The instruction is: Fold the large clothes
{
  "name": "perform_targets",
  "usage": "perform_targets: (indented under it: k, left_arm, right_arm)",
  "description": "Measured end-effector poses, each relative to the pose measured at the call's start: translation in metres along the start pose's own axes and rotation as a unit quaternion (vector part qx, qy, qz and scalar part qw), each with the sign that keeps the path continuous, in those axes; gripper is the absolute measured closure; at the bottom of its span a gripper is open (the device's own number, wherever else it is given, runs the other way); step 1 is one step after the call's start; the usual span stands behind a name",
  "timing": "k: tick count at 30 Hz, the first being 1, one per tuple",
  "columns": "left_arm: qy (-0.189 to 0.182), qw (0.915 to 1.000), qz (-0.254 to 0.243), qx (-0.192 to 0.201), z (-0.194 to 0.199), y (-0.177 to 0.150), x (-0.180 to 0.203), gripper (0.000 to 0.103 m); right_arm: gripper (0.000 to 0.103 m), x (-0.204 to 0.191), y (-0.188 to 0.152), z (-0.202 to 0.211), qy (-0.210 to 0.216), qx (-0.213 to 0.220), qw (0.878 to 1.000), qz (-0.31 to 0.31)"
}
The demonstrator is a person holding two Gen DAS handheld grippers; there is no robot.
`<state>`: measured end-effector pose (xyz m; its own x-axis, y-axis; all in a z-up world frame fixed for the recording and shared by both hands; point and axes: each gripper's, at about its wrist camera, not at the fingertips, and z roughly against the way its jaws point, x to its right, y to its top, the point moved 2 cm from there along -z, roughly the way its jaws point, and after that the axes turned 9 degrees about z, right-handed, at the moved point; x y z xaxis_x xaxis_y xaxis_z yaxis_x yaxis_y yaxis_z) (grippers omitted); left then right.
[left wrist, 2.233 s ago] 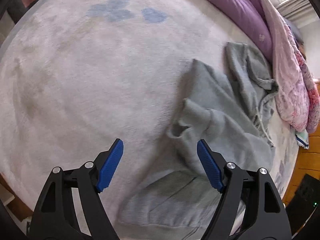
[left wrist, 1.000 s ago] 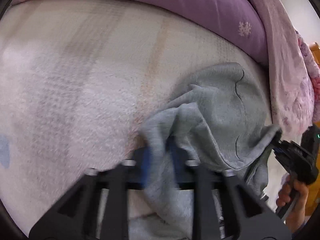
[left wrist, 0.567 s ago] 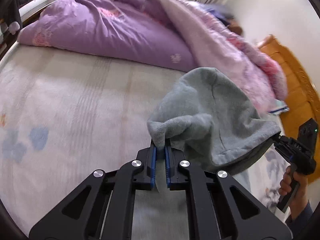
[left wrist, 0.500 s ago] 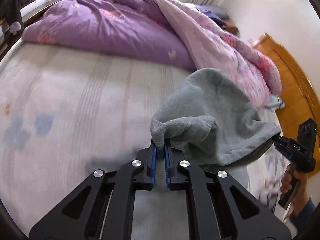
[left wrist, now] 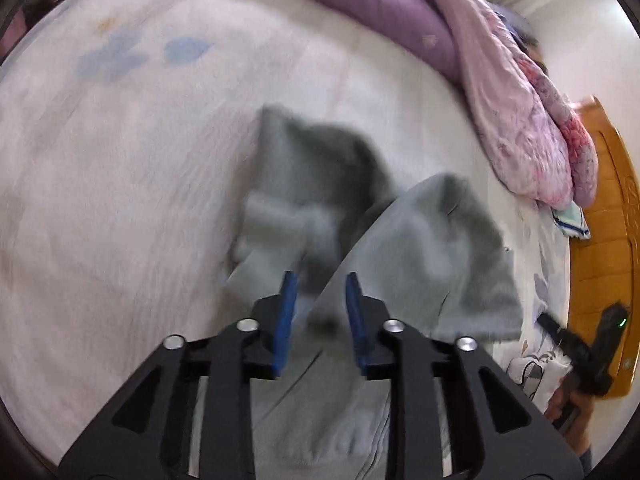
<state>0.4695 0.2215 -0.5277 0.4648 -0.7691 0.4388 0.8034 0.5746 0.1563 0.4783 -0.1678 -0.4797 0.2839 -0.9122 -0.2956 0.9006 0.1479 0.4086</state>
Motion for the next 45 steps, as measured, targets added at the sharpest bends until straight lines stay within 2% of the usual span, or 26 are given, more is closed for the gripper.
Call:
perform_targets:
  k: [2, 3, 4, 7, 8, 9, 10, 11, 12, 13, 17, 20, 22, 25, 27, 29, 32, 34, 36, 38, 40, 41, 42, 44, 45]
  left_arm:
    - [-0.002, 0.9996, -0.028, -0.008, -0.019, 0.018, 0.025, 0.051]
    - [0.003, 0.9989, -0.045, -0.015, -0.032, 0.025, 0.037, 0.047]
    - [0.011, 0.9980, -0.059, -0.019, -0.045, 0.030, 0.049, 0.047]
    - [0.027, 0.9940, -0.075, -0.075, -0.087, 0.030, 0.067, 0.047]
    - [0.038, 0.9925, -0.078, -0.086, -0.097, 0.029, 0.071, 0.047]
    - [0.038, 0.9919, -0.080, -0.091, -0.101, 0.028, 0.072, 0.048]
    - [0.036, 0.9917, -0.081, -0.092, -0.105, 0.026, 0.074, 0.059]
    - [0.034, 0.9923, -0.079, -0.089, -0.103, 0.025, 0.074, 0.067]
    - [0.022, 0.9934, -0.071, -0.087, -0.097, 0.023, 0.074, 0.082]
    - [0.013, 0.9945, -0.066, -0.080, -0.089, 0.019, 0.070, 0.090]
    - [-0.034, 0.9962, -0.063, -0.049, -0.039, -0.008, 0.060, 0.093]
    - [-0.044, 0.9955, -0.072, -0.042, -0.008, -0.044, 0.049, 0.093]
    - [-0.035, 0.9952, -0.075, -0.052, 0.003, -0.074, 0.036, 0.092]
    - [-0.007, 0.9934, -0.069, -0.091, 0.002, -0.117, 0.018, 0.090]
    - [0.005, 0.9911, -0.052, -0.122, 0.000, -0.136, 0.009, 0.090]
    - [0.014, 0.9900, -0.025, -0.138, 0.004, -0.149, -0.002, 0.090]
    - [0.003, 0.9922, 0.014, -0.124, 0.012, -0.145, -0.002, 0.089]
    - [-0.005, 0.9942, 0.007, -0.107, 0.009, -0.135, 0.011, 0.081]
    - [-0.013, 0.9953, -0.001, -0.096, -0.004, -0.122, 0.029, 0.080]
    - [-0.019, 0.9950, -0.008, -0.098, -0.021, -0.110, 0.047, 0.077]
    - [-0.002, 0.9953, -0.032, -0.092, -0.044, -0.107, 0.059, 0.052]
    - [0.011, 0.9946, -0.042, -0.094, -0.059, -0.108, 0.061, 0.051]
    - [0.034, 0.9917, -0.050, -0.113, -0.077, -0.111, 0.059, 0.051]
    - [0.059, 0.9855, -0.056, -0.149, -0.100, -0.115, 0.058, 0.051]
    - [0.060, 0.9848, -0.055, -0.153, -0.104, -0.116, 0.056, 0.051]
  right_arm:
    - [0.040, -0.021, 0.030, -0.020, 0.010, -0.001, 0.999, 0.045]
    - [0.040, -0.031, 0.042, -0.035, 0.019, -0.008, 0.998, 0.066]
    - [0.040, -0.047, 0.056, -0.058, 0.034, -0.019, 0.995, 0.089]
    - [0.040, -0.067, 0.072, -0.110, 0.048, -0.069, 0.989, 0.119]
    - [0.045, -0.075, 0.074, -0.128, 0.051, -0.093, 0.986, 0.131]
    - [0.054, -0.078, 0.075, -0.139, 0.048, -0.103, 0.984, 0.136]
    - [0.079, -0.079, 0.075, -0.144, 0.044, -0.109, 0.984, 0.130]
    - [0.094, -0.080, 0.074, -0.142, 0.050, -0.108, 0.985, 0.125]
    - [0.095, -0.082, 0.073, -0.130, 0.062, -0.087, 0.987, 0.122]
    - [0.097, -0.084, 0.070, -0.120, 0.066, -0.075, 0.987, 0.124]
    - [0.097, -0.093, 0.037, -0.060, 0.104, -0.035, 0.987, 0.119]
    - [0.096, -0.097, -0.007, -0.025, 0.124, -0.030, 0.985, 0.112]
    - [0.093, -0.102, -0.038, -0.016, 0.117, -0.049, 0.985, 0.115]
    - [0.084, -0.098, -0.099, -0.022, 0.081, -0.130, 0.983, 0.101]
    - [0.081, -0.091, -0.135, -0.026, 0.073, -0.180, 0.979, 0.063]
    - [0.080, -0.084, -0.154, -0.024, 0.085, -0.207, 0.975, 0.013]
    - [0.077, -0.079, -0.146, -0.013, 0.100, -0.181, 0.978, -0.034]
    - [0.076, -0.082, -0.125, -0.011, 0.102, -0.148, 0.983, -0.040]
    - [0.076, -0.085, -0.099, -0.020, 0.097, -0.112, 0.988, -0.038]
    - [0.076, -0.085, -0.078, -0.040, 0.094, -0.102, 0.989, -0.050]
    - [0.077, -0.085, -0.074, -0.067, 0.094, -0.120, 0.986, -0.060]
    - [0.077, -0.082, -0.079, -0.085, 0.067, -0.154, 0.984, -0.063]
    - [0.076, -0.077, -0.087, -0.105, 0.061, -0.182, 0.979, -0.074]
    - [0.076, -0.068, -0.097, -0.126, 0.077, -0.203, 0.970, -0.108]
    - [0.076, -0.062, -0.101, -0.134, 0.088, -0.213, 0.965, -0.128]
